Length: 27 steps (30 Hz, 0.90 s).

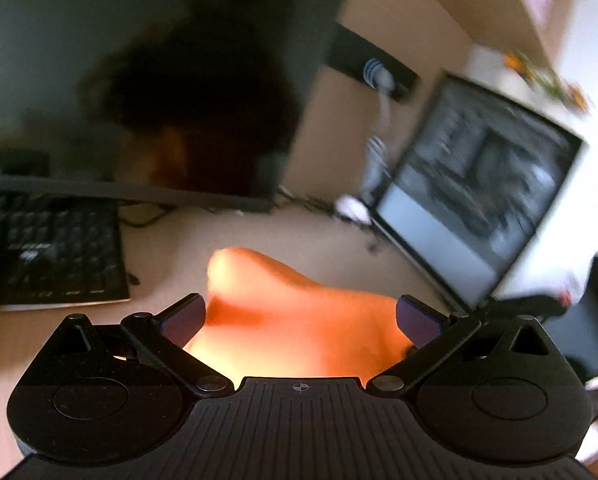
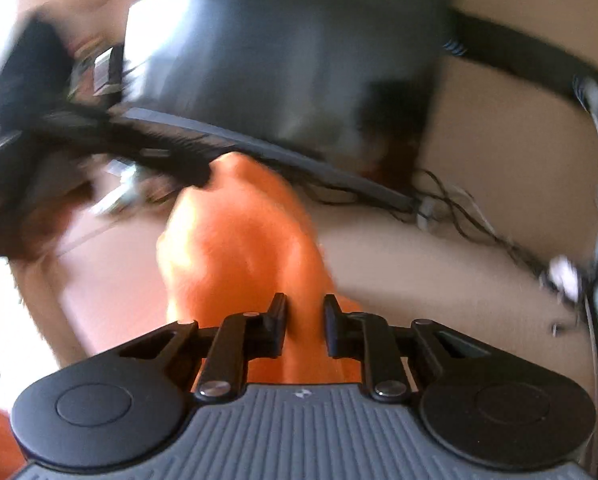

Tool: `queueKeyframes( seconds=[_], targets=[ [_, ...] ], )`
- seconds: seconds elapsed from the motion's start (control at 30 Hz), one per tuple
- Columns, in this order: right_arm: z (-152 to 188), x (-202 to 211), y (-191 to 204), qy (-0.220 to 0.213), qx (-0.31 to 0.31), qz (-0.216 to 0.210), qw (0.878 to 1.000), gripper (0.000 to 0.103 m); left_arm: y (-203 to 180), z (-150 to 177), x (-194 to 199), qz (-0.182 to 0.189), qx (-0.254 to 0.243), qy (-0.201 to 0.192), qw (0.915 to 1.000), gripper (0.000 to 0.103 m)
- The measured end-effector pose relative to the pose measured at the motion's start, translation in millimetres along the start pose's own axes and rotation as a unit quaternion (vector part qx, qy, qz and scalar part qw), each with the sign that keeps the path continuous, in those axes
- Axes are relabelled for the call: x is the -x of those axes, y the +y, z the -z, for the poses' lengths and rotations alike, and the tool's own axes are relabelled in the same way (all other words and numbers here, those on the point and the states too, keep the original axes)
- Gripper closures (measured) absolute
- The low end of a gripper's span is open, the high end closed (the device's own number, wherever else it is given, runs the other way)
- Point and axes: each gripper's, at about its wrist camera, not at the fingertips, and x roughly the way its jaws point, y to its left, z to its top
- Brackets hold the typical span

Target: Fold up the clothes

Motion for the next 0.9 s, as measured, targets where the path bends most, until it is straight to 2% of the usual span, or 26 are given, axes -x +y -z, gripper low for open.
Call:
queueKeyframes(
  seconds=[0.07, 0.2, 0.3, 0.4, 0.53, 0.57, 0.6, 0.63, 0.7, 0.77, 0.83, 0.9],
  targets=[
    [8, 1, 17, 0.028, 0.006, -0.026, 0.999, 0.088, 7, 5, -8, 0.015, -0.022, 0.020, 0.9994, 0.000],
    [15, -5, 24, 0.057, -0.059, -0.058, 0.995, 0.089, 21, 11, -19, 0.050, -0.018, 0.037, 0.9979, 0.000],
    [14, -8, 5, 0.051, -0.117, -0.040, 0.991, 0.089, 28, 10, -13, 0.080, -0.006, 0.037, 0.9960, 0.000],
    [18, -14, -19, 0.056, -0.132, -0.005, 0.990, 0.089, 33, 17, -13, 0.085, 0.014, 0.044, 0.9953, 0.000],
    [20, -24, -39, 0.067, -0.095, 0.007, 0.993, 0.086, 30, 24, -23, 0.066, 0.036, 0.048, 0.9960, 0.000],
    [18, -24, -40, 0.062, -0.076, 0.001, 0.995, 0.083, 28, 24, -24, 0.059, 0.042, 0.051, 0.9961, 0.000],
    [12, -22, -39, 0.047, -0.053, -0.016, 0.997, 0.073, 27, 24, -25, 0.051, 0.046, 0.054, 0.9962, 0.000],
    [4, -19, -37, 0.029, -0.031, -0.040, 0.998, 0.058, 26, 24, -26, 0.044, 0.050, 0.057, 0.9962, 0.000],
    [-14, -20, -33, 0.000, 0.014, -0.079, 0.997, 0.040, 25, 25, -26, 0.030, 0.054, 0.062, 0.9962, 0.000],
    [-33, -33, -28, -0.010, 0.055, -0.111, 0.992, 0.039, 29, 28, -25, 0.013, 0.071, 0.063, 0.9954, 0.000],
    [-48, -57, -18, 0.006, 0.085, -0.146, 0.986, 0.025, 34, 32, -23, 0.003, 0.096, 0.056, 0.9937, 0.000],
    [-52, -82, -4, 0.032, 0.119, -0.162, 0.979, 0.024, 35, 33, -19, -0.004, 0.115, 0.041, 0.9925, 0.000]
  ],
)
